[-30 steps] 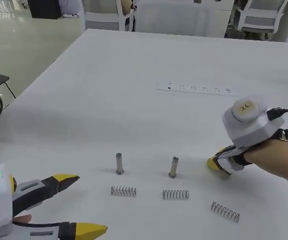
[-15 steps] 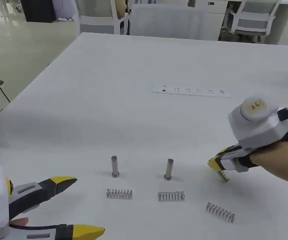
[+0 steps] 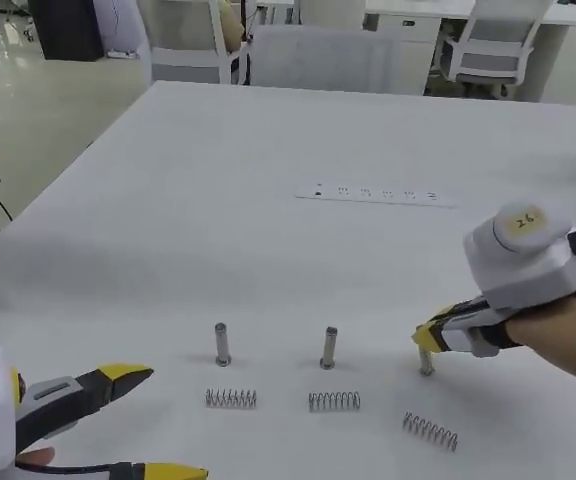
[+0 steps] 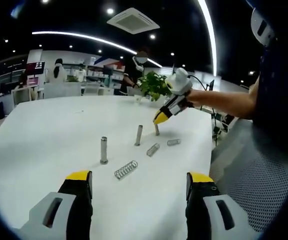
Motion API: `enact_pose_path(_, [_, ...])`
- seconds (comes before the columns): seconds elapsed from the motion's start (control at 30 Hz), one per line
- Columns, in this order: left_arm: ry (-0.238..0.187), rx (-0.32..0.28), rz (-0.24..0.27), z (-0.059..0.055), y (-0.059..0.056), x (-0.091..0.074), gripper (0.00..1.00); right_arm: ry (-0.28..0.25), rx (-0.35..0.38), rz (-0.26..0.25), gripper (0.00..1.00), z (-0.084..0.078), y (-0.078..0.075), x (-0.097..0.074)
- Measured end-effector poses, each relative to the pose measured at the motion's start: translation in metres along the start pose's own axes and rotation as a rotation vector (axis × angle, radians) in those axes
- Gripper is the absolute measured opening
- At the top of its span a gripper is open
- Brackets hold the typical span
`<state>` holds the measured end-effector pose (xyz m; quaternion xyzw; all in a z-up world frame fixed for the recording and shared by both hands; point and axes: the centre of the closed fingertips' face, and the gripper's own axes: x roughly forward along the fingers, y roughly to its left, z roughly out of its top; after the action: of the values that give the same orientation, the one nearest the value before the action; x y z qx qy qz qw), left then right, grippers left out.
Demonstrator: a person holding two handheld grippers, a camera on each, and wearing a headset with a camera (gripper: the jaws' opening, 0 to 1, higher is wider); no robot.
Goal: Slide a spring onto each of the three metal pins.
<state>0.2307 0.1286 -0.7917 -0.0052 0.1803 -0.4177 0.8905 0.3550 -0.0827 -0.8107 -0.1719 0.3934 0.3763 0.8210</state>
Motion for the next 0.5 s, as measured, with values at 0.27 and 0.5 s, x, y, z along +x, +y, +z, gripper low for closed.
enact_pose_path(0.27, [-0.001,0.001,0.004,-0.0003,-0.0010,-0.0024,0.73,-0.007,-0.008,0.001,0.06,-0.0011,0.0014,-0.0016])
enact_pose_path(0.5, [-0.004,0.002,0.007,-0.0001,-0.0001,-0.0017,0.73,0.004,-0.016,-0.004,0.05,-0.0038,0.0005,-0.0029])
